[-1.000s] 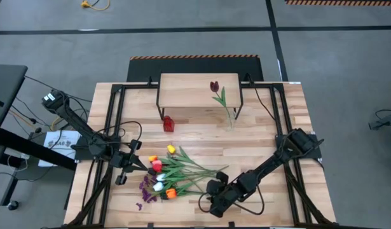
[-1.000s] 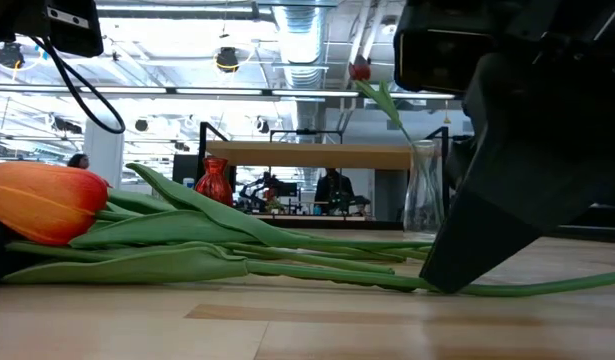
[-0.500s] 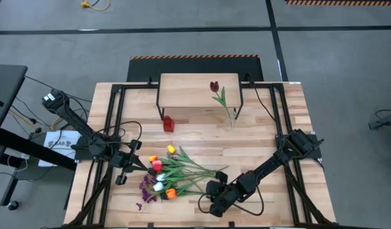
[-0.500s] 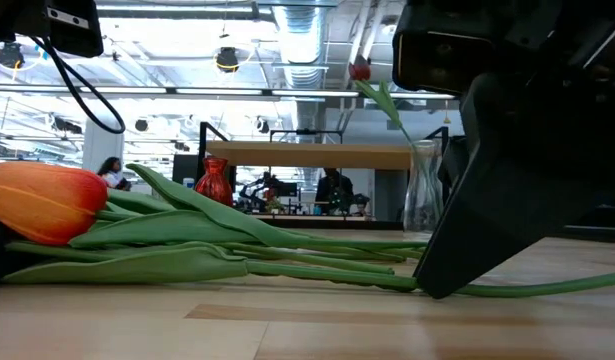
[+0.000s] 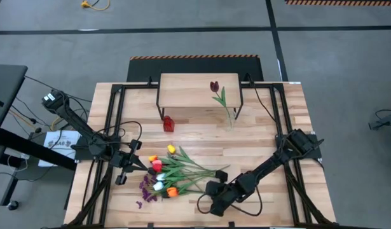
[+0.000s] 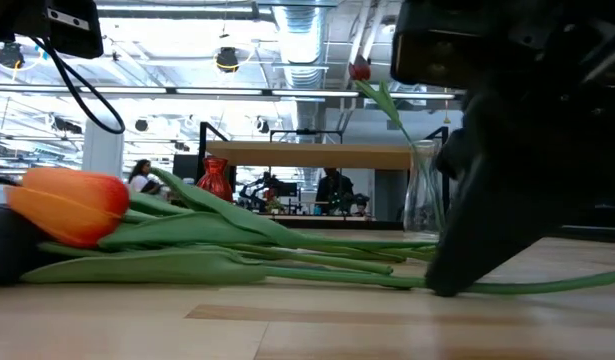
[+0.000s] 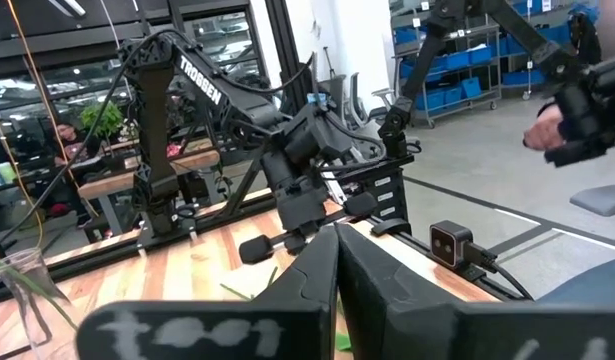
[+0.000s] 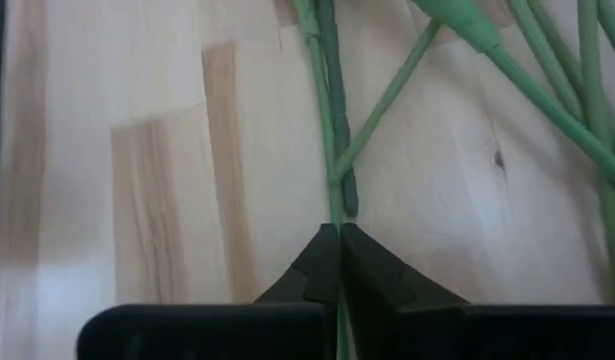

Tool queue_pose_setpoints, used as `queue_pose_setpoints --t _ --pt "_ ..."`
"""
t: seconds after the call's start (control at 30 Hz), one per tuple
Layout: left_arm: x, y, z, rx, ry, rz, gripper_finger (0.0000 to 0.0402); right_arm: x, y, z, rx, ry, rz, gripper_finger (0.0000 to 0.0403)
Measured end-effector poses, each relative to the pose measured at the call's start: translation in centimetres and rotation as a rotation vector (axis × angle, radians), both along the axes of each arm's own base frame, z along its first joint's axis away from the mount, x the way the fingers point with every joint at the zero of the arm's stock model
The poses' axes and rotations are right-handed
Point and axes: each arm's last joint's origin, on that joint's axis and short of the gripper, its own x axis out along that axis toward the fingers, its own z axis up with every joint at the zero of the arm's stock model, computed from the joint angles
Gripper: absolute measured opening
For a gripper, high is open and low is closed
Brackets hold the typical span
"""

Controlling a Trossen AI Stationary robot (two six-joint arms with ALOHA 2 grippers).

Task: Pick and place flowers into a vace then onto a shelf
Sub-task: Put the black flower into the transparent vase

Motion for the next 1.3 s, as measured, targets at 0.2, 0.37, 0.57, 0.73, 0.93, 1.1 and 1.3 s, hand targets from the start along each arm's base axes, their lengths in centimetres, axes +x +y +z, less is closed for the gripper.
queue_pose_setpoints --t 0.2,0.37,0.57,0.73,0.93,1.1,1.3 --pt "0.0 0.0 0.0 0.000 0.000 0.000 0.0000 -0.8 1.4 4.0 0.000 0.106 0.065 0.0001" --pt "0.0 0.0 0.0 0.000 0.000 0.001 0.0000 -1.1 2.5 7.0 0.094 0.186 0.116 0.0000" --pt "0.0 0.0 0.0 0.000 0.000 0.001 0.0000 0.0 3.3 10.2 0.157 0.121 0.214 0.0000" --pt "0.0 0.0 0.0 0.000 0.000 0.000 0.0000 1.2 3.0 11.7 0.066 0.018 0.280 0.0000" --pt "0.0 0.0 0.0 0.000 0.000 0.001 0.0000 2.4 2.3 13.5 -0.169 -0.142 0.310 0.0000" --pt "0.0 0.0 0.0 0.000 0.000 0.001 0.0000 3.5 1.9 14.7 -0.459 -0.342 0.217 0.0000" --pt "0.0 0.0 0.0 0.000 0.000 0.000 0.0000 4.3 0.5 15.7 -0.741 -0.486 -0.068 0.0000"
